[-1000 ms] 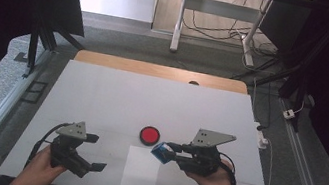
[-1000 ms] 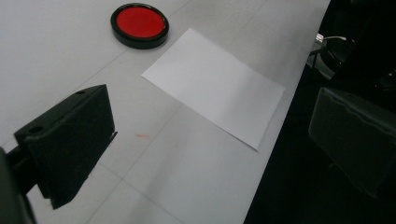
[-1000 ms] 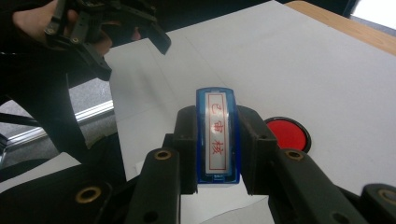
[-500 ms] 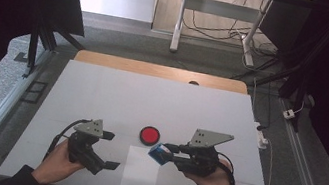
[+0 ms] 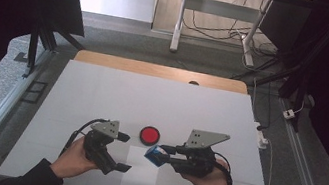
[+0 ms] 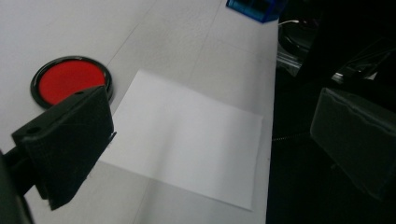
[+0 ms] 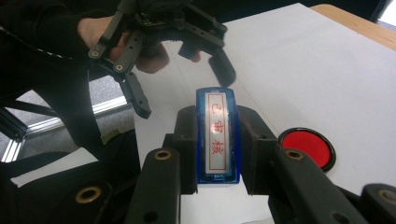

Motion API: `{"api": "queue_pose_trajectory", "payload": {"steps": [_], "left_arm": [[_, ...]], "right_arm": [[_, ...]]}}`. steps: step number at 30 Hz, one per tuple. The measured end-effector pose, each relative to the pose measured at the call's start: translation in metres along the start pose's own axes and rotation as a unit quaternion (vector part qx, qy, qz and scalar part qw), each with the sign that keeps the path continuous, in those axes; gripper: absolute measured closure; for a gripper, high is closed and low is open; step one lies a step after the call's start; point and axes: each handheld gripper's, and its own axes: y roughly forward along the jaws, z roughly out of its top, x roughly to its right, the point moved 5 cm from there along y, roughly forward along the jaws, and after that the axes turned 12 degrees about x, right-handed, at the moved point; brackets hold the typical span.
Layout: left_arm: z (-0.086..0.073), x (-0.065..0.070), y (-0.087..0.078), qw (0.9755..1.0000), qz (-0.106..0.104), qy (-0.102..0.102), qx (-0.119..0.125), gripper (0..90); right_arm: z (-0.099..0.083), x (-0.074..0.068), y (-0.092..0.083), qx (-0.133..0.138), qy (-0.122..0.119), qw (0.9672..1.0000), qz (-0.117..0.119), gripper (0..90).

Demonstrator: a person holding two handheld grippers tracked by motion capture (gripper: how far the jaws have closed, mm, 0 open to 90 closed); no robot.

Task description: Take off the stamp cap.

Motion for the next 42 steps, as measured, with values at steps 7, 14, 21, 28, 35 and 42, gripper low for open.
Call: {"api": "queue_pose_trajectory", "payload": {"steps": [7,14,21,28,35,42], "left_arm": [[0.007,0.001,0.015,0.9993,-0.032,0.016,-0.001,0.0],[0.011,0.005,0.026,0.9980,-0.055,0.030,-0.008,0.0],[0.012,0.009,0.036,0.9956,-0.074,0.053,-0.020,0.0],[0.013,0.012,0.031,0.9929,-0.091,0.076,-0.006,20.3],[0.011,0.012,0.026,0.9900,-0.121,0.072,0.002,41.6],[0.009,0.013,0.025,0.9882,-0.135,0.072,0.003,49.9]], "right_arm": [[0.000,-0.003,0.005,-0.003,-0.004,0.9999,0.013,71.2],[0.000,-0.008,0.010,-0.005,-0.006,0.9996,0.028,71.2],[-0.001,-0.014,0.017,-0.006,-0.011,0.9989,0.045,71.2],[-0.001,-0.016,0.018,-0.004,-0.006,0.9986,0.053,71.2],[0.001,-0.017,0.016,0.003,-0.003,0.9981,0.061,71.2],[0.001,-0.018,0.017,0.003,-0.004,0.9977,0.067,71.2]]}}
